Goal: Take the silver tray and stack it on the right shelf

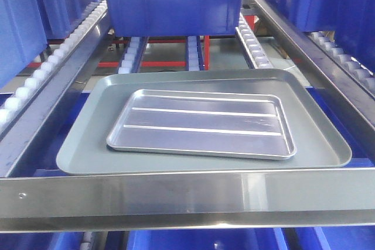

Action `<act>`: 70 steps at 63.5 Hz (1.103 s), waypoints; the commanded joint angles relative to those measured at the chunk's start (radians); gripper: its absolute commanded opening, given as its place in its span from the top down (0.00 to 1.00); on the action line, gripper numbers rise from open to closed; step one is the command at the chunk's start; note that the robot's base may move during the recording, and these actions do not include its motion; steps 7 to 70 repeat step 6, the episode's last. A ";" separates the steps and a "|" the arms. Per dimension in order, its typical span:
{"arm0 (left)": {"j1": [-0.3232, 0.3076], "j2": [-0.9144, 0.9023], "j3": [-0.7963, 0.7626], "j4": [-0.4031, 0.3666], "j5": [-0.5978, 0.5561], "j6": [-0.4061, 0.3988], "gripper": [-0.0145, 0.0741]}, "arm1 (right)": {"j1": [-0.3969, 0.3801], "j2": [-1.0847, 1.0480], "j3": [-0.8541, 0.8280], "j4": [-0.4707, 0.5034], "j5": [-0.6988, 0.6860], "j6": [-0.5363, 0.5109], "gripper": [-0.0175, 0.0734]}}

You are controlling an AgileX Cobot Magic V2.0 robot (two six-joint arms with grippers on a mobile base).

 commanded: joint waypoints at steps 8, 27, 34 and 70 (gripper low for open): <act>0.000 -0.013 0.018 -0.006 -0.092 0.001 0.95 | -0.008 -0.021 -0.019 0.005 -0.096 0.000 0.75; 0.000 -0.013 0.018 -0.006 -0.092 0.001 0.95 | -0.008 -0.021 -0.019 0.005 -0.096 0.000 0.75; 0.000 -0.013 0.018 -0.006 -0.092 0.001 0.95 | -0.008 -0.021 -0.019 0.005 -0.096 0.000 0.75; 0.000 -0.013 0.018 -0.006 -0.092 0.001 0.95 | -0.008 -0.021 -0.019 0.005 -0.096 0.000 0.75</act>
